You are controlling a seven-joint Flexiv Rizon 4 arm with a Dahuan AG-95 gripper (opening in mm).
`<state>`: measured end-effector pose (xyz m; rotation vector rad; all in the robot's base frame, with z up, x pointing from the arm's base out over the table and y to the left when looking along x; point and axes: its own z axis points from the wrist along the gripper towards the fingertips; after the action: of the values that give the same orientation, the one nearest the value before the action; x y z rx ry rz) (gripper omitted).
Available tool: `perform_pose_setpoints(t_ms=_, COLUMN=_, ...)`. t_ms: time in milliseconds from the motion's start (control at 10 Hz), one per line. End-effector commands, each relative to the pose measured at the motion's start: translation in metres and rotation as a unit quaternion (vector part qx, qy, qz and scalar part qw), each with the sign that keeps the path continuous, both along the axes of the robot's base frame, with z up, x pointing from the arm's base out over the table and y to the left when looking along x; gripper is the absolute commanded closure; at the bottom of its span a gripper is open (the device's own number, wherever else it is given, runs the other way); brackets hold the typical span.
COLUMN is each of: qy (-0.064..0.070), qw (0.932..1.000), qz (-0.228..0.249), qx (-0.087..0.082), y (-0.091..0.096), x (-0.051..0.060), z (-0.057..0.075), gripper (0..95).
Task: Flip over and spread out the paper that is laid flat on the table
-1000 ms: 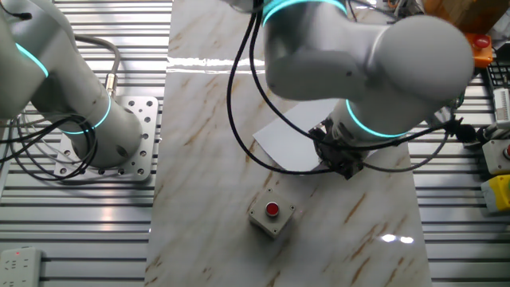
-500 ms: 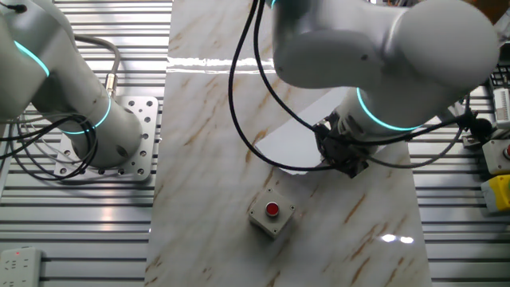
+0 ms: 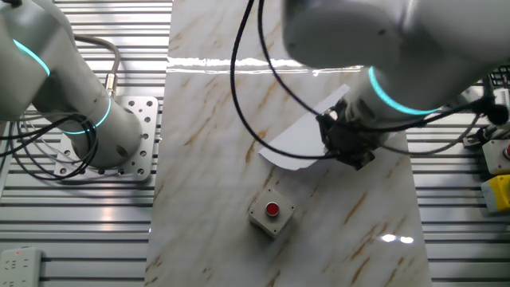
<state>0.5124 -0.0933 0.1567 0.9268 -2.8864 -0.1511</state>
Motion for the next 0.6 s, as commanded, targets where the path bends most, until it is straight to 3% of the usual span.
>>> perform_pose_setpoints(t_ms=100, qy=0.002, qw=1.0, qz=-0.003, qx=-0.003, y=0.0, x=-0.001, z=0.0, gripper=95.0)
perform_pose_setpoints(t_ms=600, qy=-0.004, qw=0.9999, qz=-0.006, qx=-0.007, y=-0.008, x=0.001, z=0.014, gripper=95.0)
